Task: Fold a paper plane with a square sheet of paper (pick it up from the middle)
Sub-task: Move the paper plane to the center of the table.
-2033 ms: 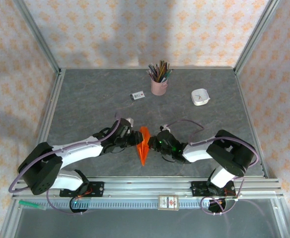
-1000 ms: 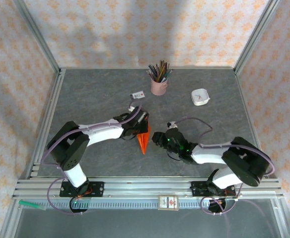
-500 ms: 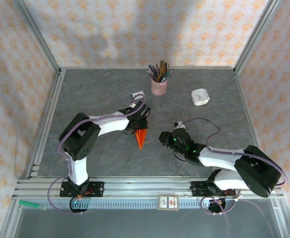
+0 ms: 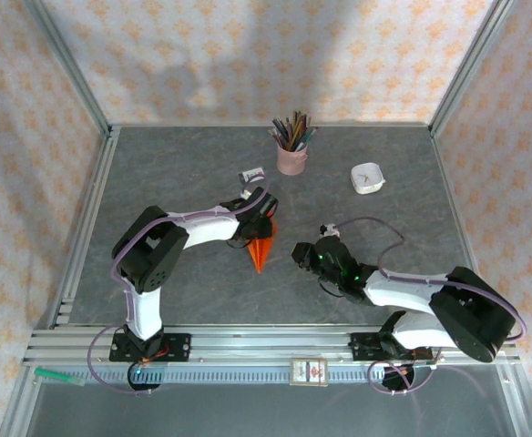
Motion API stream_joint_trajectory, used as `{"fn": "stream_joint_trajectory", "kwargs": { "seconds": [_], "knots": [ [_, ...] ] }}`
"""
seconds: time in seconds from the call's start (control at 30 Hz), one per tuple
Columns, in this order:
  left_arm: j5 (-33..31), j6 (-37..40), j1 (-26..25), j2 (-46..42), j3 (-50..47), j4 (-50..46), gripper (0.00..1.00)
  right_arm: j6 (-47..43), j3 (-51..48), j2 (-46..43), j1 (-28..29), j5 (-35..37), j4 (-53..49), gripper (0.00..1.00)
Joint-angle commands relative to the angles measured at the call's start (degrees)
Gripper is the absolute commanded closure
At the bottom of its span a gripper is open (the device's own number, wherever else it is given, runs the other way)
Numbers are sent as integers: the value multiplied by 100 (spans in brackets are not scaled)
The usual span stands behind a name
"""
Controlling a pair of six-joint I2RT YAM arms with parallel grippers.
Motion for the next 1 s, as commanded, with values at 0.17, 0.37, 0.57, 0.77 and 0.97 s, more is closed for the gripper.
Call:
{"fn": "stream_joint_trajectory", "kwargs": {
  "seconds": [0.17,0.37,0.57,0.77,0.97],
  "knots": [
    [-716,72,-66,173,-87,-236,51,-107,158,53,-19,110,-181,73],
    [-890,82,-115,68,62,-371,48,-439,496,-52,-19,404,-824,70],
    [-913,98,-137,-322,204,-485,43,-1007,1131,-83,-20,887,-1847,64],
    [-1018,115,-137,-633,210,-559,38,-1363,1564,-295,-19,1567,-2554,62],
    [-1145,205,-133,-1328,130,-593,35,-1689,2236,-478,-19,2804,-3576,55]
  ]
}}
